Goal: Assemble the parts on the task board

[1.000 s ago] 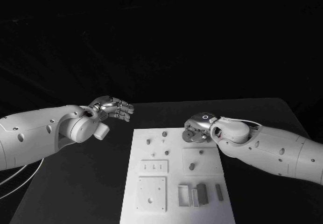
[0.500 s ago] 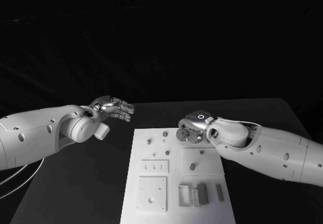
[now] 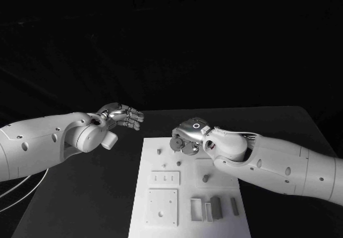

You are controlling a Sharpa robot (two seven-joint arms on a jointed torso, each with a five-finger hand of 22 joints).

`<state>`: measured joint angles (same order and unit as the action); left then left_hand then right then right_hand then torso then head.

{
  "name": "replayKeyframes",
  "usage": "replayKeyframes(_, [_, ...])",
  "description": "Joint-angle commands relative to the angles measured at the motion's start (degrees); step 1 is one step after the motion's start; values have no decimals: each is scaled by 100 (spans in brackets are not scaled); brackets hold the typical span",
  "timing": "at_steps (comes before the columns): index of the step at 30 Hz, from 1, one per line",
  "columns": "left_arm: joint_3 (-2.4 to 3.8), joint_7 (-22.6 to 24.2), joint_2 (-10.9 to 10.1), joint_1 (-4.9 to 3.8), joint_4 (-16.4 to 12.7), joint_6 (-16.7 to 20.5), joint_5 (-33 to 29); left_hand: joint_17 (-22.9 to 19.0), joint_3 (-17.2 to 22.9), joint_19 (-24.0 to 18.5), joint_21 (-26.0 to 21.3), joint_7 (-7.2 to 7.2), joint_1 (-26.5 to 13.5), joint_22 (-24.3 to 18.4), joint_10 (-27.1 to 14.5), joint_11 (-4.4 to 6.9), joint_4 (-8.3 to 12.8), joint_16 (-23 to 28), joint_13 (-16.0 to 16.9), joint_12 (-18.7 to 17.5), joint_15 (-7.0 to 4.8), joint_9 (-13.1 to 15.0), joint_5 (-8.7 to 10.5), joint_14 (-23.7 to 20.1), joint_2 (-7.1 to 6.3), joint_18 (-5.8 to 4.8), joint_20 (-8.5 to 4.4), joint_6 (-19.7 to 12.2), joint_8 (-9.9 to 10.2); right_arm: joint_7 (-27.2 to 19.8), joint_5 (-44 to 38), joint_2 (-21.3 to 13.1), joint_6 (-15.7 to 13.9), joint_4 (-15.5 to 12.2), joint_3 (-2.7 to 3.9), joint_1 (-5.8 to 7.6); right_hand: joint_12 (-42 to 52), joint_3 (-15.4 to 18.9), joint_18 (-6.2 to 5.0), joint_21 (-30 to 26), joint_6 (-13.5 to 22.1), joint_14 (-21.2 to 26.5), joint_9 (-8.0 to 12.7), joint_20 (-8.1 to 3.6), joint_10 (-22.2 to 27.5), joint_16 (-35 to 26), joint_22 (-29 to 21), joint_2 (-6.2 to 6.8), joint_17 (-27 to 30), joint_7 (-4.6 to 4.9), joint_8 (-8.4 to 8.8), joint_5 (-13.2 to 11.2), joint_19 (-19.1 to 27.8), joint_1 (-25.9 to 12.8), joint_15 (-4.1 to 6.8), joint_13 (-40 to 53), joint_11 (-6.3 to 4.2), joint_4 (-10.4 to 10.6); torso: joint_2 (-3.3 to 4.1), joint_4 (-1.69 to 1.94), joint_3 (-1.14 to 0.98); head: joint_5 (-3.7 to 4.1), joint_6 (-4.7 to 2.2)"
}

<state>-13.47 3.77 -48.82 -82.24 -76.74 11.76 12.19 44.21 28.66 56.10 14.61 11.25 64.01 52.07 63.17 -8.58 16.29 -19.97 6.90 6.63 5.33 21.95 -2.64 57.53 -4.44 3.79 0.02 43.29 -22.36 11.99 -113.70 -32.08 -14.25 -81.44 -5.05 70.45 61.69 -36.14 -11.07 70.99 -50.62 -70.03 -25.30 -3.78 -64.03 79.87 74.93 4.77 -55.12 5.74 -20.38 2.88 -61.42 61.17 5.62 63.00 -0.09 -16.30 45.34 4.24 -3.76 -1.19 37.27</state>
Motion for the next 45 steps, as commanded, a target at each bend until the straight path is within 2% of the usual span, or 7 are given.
replayKeyframes(1, [4, 38, 23, -6, -18, -10, 22, 10, 2, 4, -37, 33, -25, 10, 37, -5, -17, 32, 8, -24, -10, -4, -20, 39, -15, 76, -46, 55, 19, -24, -264, 101, -46, 115, -42, -31, 27, -48, -393, 17, -562, -44, -256, -19, -24, -4, 86, 61, -4, 53, -10, 9, -19, 7, 7, -12, 5, 0, 4, 8, 2, -20, 2])
replayKeyframes(9, [5, 18, 37, -6, 13, -26, 24, 14, 3, 5, -38, 34, -26, 12, 38, -5, -17, 35, 9, -28, -11, -4, -20, 41, -13, 76, -46, 54, 22, -61, -309, 245, -47, 272, -83, -66, 25, -54, -393, 14, -556, -50, -252, -23, -33, -9, 83, 80, -2, 56, 3, 9, -25, 10, 6, -25, 7, 3, 9, 5, 1, -33, 5])
replayKeyframes(13, [6, 21, 43, -6, 33, -22, 26, 16, 3, 5, -39, 34, -27, 13, 38, -5, -17, 36, 9, -30, -11, -5, -20, 42, -13, 76, -46, 51, 23, -66, -335, 346, -50, 367, -123, -175, 24, -58, -393, 13, -554, -52, -251, -24, -35, -11, 82, 83, -1, 57, 6, 9, -27, 13, 6, -29, 8, 2, 3, -6, -8, -52, 6])
replayKeyframes(16, [6, 16, 53, -6, 43, -16, 50, 17, 3, 6, -39, 35, -27, 13, 39, -5, -17, 38, 9, -31, -11, -5, -20, 42, -12, 76, -46, 51, 24, -63, -377, 376, -67, 400, -123, -233, 24, -60, -393, 13, -554, -54, -251, -25, -36, -12, 82, 86, -1, 57, 8, 9, -28, 15, 5, -32, 8, 1, 6, 8, -11, -65, 21])
replayKeyframes(22, [6, 3, 47, -6, 55, 14, 143, 19, 5, 5, -41, 35, -28, 14, 39, -6, -18, 41, 9, -33, -10, -5, -20, 42, -8, 75, -46, 50, 25, -57, -435, 470, -69, 535, -131, -245, 24, -64, -393, 12, -554, -58, -250, -27, -40, -13, 80, 91, 0, 57, 12, 9, -31, 22, 5, -38, 8, 0, 8, 17, -11, -73, 18])
replayKeyframes(27, [6, 9, 58, -6, 50, 22, 143, 21, 4, 5, -42, 36, -31, 15, 39, -6, -18, 44, 10, -36, -10, -5, -20, 42, -9, 75, -46, 49, 27, -53, -449, 539, -63, 657, -181, -246, 24, -61, -393, 11, -552, -63, -247, -29, -47, -17, 79, 118, 1, 60, 20, 9, -36, 16, 3, -47, 11, 1, 9, 9, -9, -82, 19])
replayKeyframes(45, [7, 10, 64, -6, 59, 13, 143, 29, 1, 3, -46, 38, -40, 18, 39, -8, -20, 54, 10, -46, -9, -5, -20, 42, -15, 74, -45, 45, 32, -42, -509, 622, -121, 761, -183, -248, 26, -76, -393, 10, -555, -78, -245, -36, -64, -21, 75, 111, 3, 61, 32, 9, -49, 34, 1, -65, 11, 0, 10, 11, -11, -96, -2])
